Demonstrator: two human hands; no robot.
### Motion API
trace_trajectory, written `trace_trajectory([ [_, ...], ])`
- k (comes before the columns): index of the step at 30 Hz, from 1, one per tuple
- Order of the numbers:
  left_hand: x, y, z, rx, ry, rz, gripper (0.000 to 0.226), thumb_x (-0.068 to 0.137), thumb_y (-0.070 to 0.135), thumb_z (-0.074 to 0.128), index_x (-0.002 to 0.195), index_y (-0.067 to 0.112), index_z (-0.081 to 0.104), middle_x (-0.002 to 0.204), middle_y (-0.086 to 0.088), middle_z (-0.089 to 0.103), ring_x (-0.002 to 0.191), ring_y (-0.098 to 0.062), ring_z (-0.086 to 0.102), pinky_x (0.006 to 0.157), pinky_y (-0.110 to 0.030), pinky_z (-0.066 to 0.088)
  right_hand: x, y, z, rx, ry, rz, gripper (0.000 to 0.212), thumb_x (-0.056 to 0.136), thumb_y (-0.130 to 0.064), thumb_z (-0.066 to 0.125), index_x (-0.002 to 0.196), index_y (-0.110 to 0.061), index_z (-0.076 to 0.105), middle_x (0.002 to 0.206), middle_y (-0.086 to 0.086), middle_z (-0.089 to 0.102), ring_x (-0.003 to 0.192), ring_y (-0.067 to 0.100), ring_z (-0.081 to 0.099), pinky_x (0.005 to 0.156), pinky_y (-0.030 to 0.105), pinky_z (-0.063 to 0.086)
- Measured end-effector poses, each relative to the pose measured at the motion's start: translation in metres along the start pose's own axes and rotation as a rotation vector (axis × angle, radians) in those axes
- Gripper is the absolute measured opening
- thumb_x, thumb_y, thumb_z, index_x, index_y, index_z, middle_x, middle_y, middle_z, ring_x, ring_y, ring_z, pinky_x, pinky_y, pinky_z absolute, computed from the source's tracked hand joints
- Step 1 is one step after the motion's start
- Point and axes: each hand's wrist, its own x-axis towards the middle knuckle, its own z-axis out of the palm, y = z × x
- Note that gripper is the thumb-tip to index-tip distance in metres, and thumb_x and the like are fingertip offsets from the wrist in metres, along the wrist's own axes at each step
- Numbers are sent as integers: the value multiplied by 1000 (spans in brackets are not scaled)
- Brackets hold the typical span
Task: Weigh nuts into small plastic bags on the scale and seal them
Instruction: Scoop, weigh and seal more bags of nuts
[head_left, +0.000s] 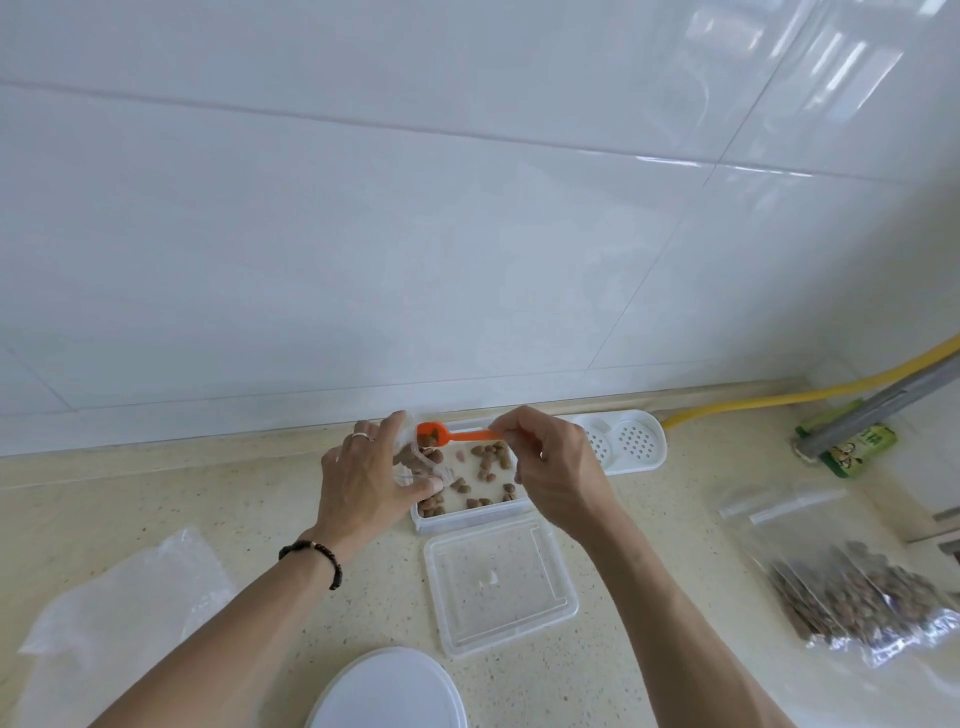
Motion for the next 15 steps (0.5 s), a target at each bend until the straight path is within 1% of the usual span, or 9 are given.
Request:
trace_trajectory([
  [3,1,-2,5,-64,-35,-59,97,62,72,67,141,27,32,124,-6,49,113,-22,53,92,-43,45,-2,4,-5,20,11,0,19,96,-6,55,92,-16,71,61,-21,58,56,11,56,56,22,43],
  [6,-1,-6,9,-105,-54,-101,100,58,74,63,141,27,31,124,-6,47,114,-23,51,91,-42,44,-3,6,-11,44,25,-13,21,95,-4,55,91,-17,72,59,-10,57,57,19,55,56,32,44],
  [9,-2,-9,13,-117,-36,-85,93,64,65,73,138,29,31,119,-5,46,109,-23,53,86,-40,44,-3,5,-12,43,9,-17,22,95,-3,55,92,-17,72,60,-12,59,56,16,55,55,29,43],
  [10,-2,-9,13,-123,-29,-77,91,64,64,75,137,29,32,118,-5,46,108,-23,53,84,-40,44,-3,5,-12,49,25,-16,23,94,-3,55,91,-18,72,60,-9,60,56,18,56,55,31,44],
  [12,-2,-8,12,-152,-30,-84,93,62,67,73,137,29,33,118,-5,47,107,-23,53,84,-40,45,-3,6,-11,98,124,18,28,94,-3,55,87,-26,70,63,3,63,57,30,57,55,41,46],
  [14,-4,-10,9,-183,-38,-110,99,56,77,63,137,31,33,119,-4,47,108,-21,52,87,-40,44,-2,13,-12,152,220,81,33,95,-3,55,84,-32,67,67,11,64,60,39,57,54,47,47],
  [15,-6,-12,7,-193,-34,-116,100,53,80,57,137,31,33,118,-4,47,108,-21,52,88,-40,44,-2,20,-11,154,230,111,33,95,-3,54,84,-32,66,68,14,64,61,42,56,54,49,47],
])
